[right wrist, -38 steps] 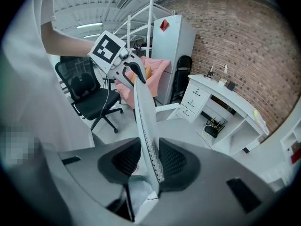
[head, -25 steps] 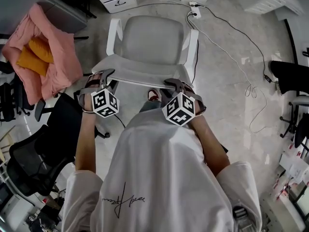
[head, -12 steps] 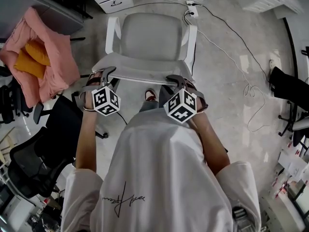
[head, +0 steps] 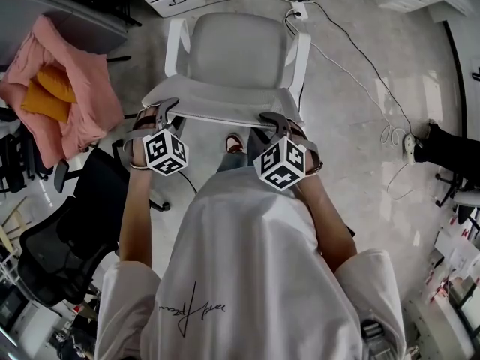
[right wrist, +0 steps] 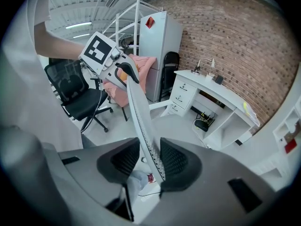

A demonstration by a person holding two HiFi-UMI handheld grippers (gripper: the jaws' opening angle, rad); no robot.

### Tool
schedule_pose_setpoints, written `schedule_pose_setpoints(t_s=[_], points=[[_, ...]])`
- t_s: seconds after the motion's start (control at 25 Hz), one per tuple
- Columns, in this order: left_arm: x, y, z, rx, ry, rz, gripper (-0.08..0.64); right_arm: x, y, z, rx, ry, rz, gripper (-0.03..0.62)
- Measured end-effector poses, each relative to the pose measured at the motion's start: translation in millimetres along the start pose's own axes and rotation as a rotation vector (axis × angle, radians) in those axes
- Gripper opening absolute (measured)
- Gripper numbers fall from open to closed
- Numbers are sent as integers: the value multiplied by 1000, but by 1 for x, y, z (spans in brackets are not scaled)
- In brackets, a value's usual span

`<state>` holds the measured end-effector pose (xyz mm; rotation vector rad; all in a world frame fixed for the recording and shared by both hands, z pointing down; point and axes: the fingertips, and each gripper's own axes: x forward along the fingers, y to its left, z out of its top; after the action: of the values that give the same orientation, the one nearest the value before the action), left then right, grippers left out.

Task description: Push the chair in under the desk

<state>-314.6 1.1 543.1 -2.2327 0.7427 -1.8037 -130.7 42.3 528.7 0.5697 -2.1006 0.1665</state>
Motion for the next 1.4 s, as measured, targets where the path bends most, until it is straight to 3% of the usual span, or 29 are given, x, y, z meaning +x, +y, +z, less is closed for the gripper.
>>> schedule_pose_setpoints(t_s=[0.68,0.92,1.4], points=[[22,17,42,-2,-7,-34,169,-6,-50,-20,75,-21,-47,176],[28,20,61,1,-47,-32,166,-9,-74,-31,119,-2,-65,196],[40,32,98,1,-67,-47,158,-16,-118,-48,123,6,-109,210]])
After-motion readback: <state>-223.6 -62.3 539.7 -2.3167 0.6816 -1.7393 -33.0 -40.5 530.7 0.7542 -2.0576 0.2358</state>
